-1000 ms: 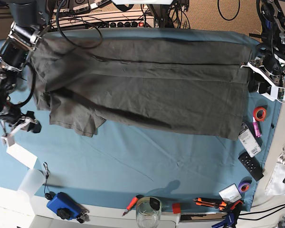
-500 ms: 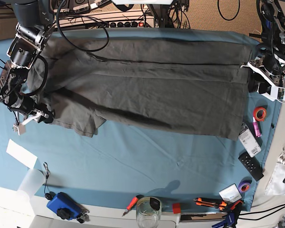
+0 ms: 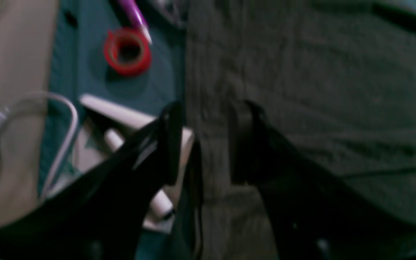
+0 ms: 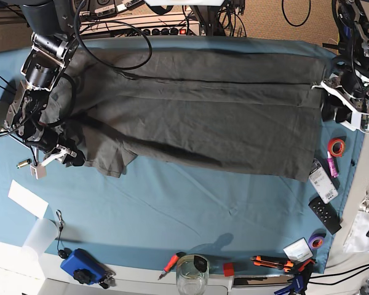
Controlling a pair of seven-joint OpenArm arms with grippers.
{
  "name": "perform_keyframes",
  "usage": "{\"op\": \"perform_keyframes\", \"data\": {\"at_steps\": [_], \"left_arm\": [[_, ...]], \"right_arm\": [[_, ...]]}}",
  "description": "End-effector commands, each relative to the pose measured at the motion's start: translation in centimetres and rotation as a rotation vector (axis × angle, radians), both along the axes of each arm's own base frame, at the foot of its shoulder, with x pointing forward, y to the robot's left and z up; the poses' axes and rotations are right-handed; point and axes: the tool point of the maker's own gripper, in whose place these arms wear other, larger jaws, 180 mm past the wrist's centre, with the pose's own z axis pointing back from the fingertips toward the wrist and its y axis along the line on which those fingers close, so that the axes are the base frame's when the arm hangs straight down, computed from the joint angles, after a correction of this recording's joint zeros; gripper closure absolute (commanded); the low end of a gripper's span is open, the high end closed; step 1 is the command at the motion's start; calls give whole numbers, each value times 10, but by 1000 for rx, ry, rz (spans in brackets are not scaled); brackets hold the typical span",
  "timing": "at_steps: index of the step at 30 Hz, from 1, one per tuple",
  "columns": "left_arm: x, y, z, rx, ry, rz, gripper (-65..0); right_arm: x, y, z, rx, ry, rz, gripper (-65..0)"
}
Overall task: Fold the T-shirt properly
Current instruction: 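Move the left gripper to the other hem corner and grasp it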
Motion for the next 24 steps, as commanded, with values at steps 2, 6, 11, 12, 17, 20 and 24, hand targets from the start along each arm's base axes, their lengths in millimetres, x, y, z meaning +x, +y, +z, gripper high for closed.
{"op": "perform_keyframes", "data": {"at_steps": [2, 6, 11, 12, 17, 20, 24], "left_arm": [[9, 0, 16, 8, -64, -13, -218], [24, 0, 30, 11, -118, -12, -227], [48, -3, 28, 14, -130, -23, -242], [54, -7, 21, 19, -114, -35, -242], [92, -29, -16, 78, -10, -71, -241], [113, -29, -18, 121, 12, -47, -241], [141, -14, -23, 161, 41, 15, -241]], "right_arm": [[4, -8, 9, -24, -2, 5, -222], [3, -7, 8, -23, 0, 6, -222], [3, -8, 8, -23, 1, 4, -222], [3, -8, 8, -23, 1, 4, -222], [3, -8, 8, -23, 1, 3, -222], [3, -8, 8, -23, 4, 4, -222], [3, -8, 8, -22, 4, 4, -222]]}}
